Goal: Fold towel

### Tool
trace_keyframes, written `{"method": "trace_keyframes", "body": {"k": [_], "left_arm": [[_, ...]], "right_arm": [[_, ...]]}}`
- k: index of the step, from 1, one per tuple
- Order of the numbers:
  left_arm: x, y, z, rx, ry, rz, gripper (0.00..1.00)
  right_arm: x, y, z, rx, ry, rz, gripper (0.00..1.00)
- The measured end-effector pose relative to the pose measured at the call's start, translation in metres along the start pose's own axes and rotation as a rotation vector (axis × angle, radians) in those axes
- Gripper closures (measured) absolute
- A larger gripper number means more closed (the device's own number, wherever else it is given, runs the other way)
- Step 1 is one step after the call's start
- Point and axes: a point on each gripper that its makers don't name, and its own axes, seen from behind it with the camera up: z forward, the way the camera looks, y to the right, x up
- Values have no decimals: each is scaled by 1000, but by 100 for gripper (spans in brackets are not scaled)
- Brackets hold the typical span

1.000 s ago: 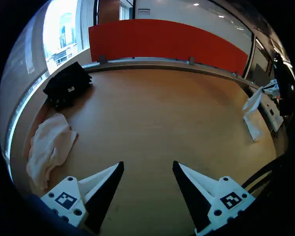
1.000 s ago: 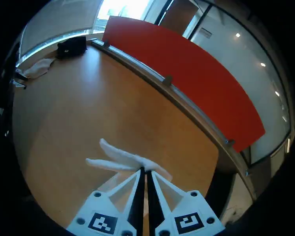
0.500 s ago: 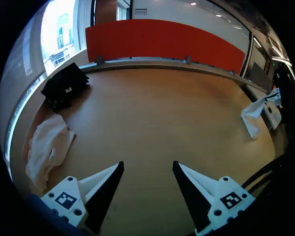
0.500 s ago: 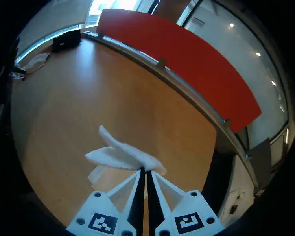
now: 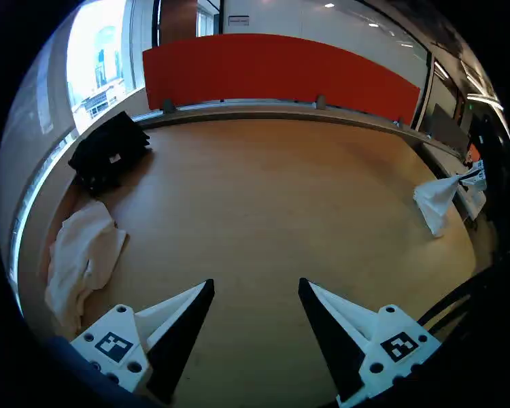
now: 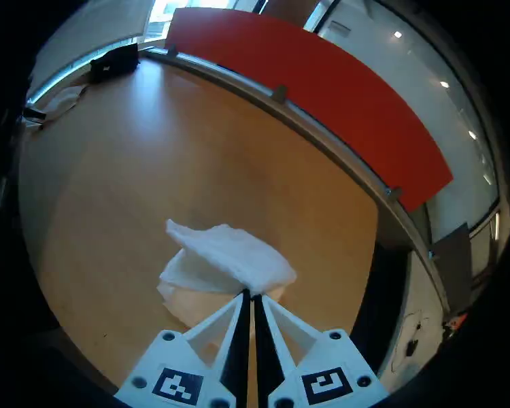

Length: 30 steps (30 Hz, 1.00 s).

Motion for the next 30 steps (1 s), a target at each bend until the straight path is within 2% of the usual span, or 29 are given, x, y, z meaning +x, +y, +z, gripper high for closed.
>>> {"method": "trace_keyframes", "body": {"k": [12, 30], "left_arm": [[-3, -2, -1, 4, -4, -6, 8], [-1, -4, -5, 20, -3, 9, 8]], "right_arm": [[-45, -5, 9, -14, -74, 33, 96], [-110, -19, 42, -3, -175, 136, 96]]}}
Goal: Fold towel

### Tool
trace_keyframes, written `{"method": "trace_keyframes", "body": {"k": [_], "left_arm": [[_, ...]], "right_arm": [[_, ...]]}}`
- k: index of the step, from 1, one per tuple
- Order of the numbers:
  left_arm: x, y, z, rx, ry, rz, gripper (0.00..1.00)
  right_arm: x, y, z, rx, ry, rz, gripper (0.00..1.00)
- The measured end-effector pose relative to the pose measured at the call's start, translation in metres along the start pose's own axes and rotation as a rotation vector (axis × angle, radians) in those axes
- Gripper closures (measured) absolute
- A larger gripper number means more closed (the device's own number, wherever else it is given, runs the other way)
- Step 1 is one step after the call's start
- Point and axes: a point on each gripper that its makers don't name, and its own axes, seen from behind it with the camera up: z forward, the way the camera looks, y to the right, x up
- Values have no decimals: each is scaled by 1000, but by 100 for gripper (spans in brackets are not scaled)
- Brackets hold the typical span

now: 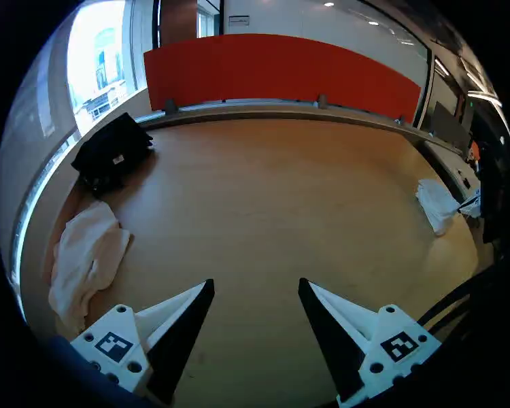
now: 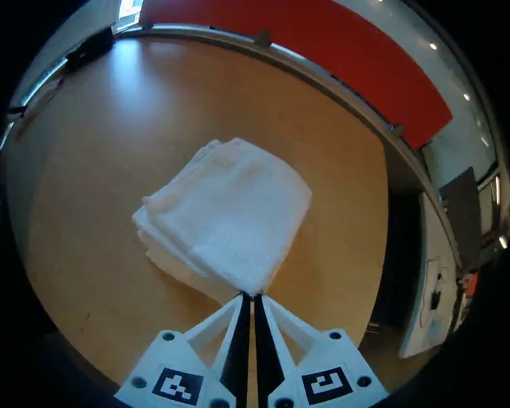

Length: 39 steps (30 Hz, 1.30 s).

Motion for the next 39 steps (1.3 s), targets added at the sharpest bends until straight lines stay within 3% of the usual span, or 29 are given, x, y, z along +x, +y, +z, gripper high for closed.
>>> {"method": "trace_keyframes", "body": {"k": [10, 22, 39], "left_arm": [[-4, -3, -3, 13, -8, 0, 8], [-7, -4, -6, 21, -13, 1, 8], [-7, -4, -8, 19, -11, 0, 8]], "right_arm": [[-19, -1, 25, -4, -51, 75, 96], [-27, -5, 46, -24, -98, 125, 96], [-29, -8, 51, -55, -105, 181, 95]]}}
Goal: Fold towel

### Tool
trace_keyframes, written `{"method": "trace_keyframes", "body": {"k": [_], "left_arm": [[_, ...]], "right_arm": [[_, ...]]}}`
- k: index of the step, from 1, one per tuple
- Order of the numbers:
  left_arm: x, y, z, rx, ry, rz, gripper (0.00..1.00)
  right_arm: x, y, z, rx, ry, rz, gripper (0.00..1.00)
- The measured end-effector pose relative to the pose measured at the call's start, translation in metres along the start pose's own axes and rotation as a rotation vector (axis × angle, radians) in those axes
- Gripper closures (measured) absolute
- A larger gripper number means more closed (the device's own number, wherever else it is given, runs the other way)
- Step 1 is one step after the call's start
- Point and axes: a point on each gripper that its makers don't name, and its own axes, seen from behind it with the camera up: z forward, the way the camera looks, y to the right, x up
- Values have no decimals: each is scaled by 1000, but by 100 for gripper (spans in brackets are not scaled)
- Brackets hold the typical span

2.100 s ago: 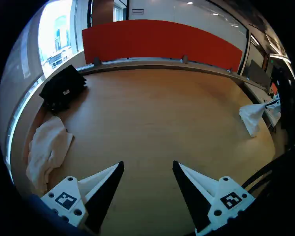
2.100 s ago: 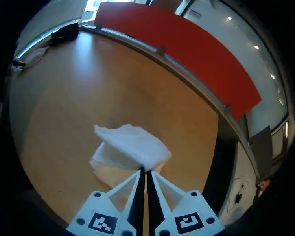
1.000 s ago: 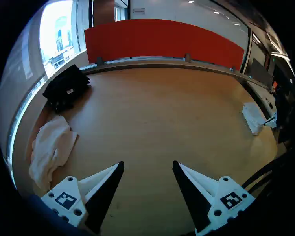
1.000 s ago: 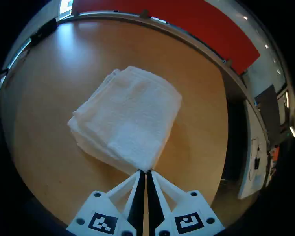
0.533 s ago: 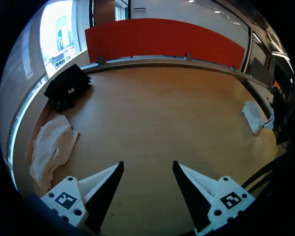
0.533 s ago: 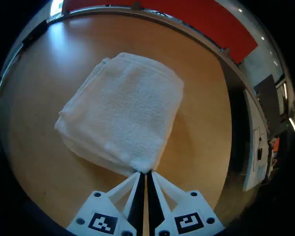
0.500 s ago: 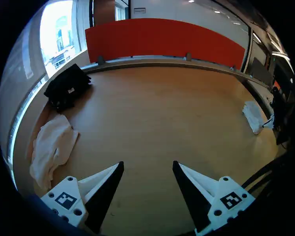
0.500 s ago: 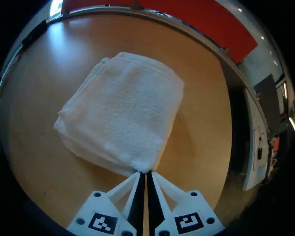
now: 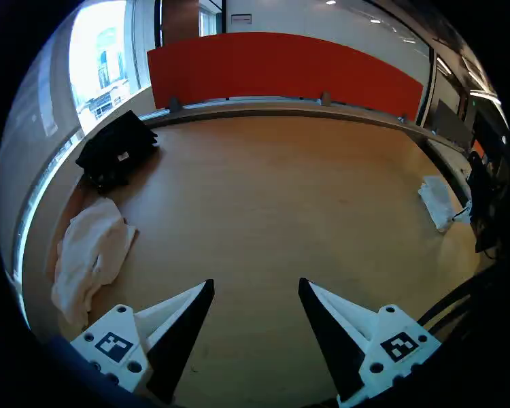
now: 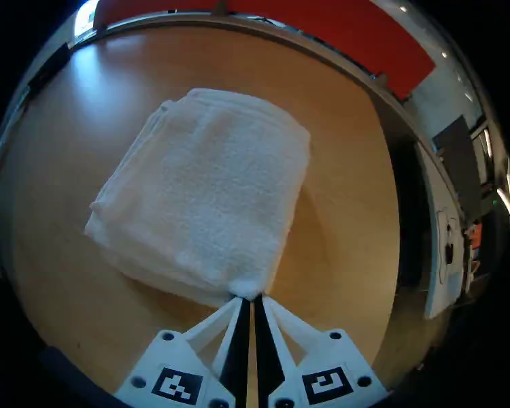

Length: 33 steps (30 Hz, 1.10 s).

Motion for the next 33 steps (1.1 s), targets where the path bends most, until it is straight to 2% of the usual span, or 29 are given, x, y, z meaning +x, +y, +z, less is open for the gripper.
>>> {"method": "trace_keyframes", "body": {"k": [9, 12, 17, 19, 23, 29, 33], "left_arm": [[1, -2, -1, -1, 7, -7, 8], [2, -1, -1, -6, 9, -9, 8], [2, 1, -1, -10, 12, -3, 8], [3, 2, 0, -12, 13, -3, 8], [5, 3, 0, -17, 16, -3, 8], [7, 3, 1, -19, 23, -4, 8], [8, 2, 1, -22, 25, -10, 8]], "right_arm": [[-1, 3, -14, -17, 25, -14, 88], [1, 4, -18, -19, 36, -5, 81], [1, 1, -26, -20, 52, 0, 62], [0, -1, -28, -15, 56, 1, 60], [1, -4, -32, -8, 69, 7, 46], [7, -10, -37, -5, 97, 24, 13], [11, -14, -42, -8, 114, 32, 9]]}}
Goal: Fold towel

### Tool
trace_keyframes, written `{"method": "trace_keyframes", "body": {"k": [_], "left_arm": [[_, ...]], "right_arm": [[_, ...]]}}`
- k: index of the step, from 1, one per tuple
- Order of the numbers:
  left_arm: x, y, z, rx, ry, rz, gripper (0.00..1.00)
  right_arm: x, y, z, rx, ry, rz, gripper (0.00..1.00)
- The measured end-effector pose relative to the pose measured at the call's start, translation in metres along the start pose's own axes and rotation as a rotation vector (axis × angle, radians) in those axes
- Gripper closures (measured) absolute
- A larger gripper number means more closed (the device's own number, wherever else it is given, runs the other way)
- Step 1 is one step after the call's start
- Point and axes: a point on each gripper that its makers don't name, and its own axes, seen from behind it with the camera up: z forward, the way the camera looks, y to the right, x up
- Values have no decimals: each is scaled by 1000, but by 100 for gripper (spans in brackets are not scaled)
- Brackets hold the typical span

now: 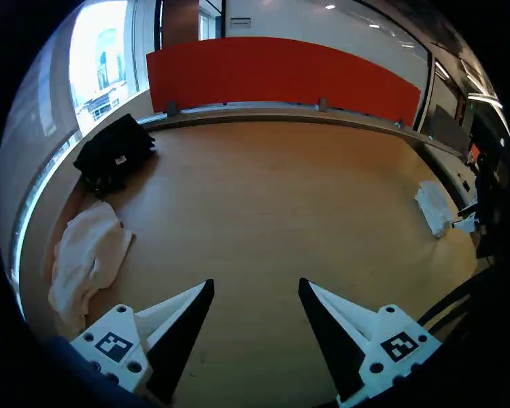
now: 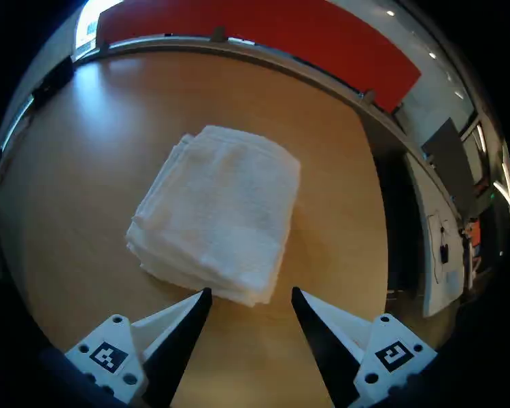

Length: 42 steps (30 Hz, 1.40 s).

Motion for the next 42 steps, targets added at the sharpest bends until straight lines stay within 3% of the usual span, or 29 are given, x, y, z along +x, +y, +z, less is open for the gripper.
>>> {"method": "trace_keyframes", "body": {"k": [4, 9, 18, 27, 36, 42], "left_arm": [[1, 0, 0, -4, 5, -6, 8], [4, 0, 1, -10, 13, -8, 8], [20, -2, 6, -10, 45, -10, 8], [40, -3, 9, -13, 94, -4, 8], [64, -4, 9, -14, 173, 0, 8], [86, -3, 7, -21, 249, -1, 8]], "right_arm": [[5, -1, -5, -9, 16, -4, 9], [16, -2, -12, -27, 54, 8, 0], [61, -6, -40, -57, 227, 78, 0], [112, -13, -76, -81, 464, 136, 0], [146, -17, -105, -96, 616, 174, 0], [157, -22, -111, -85, 670, 215, 0]]}}
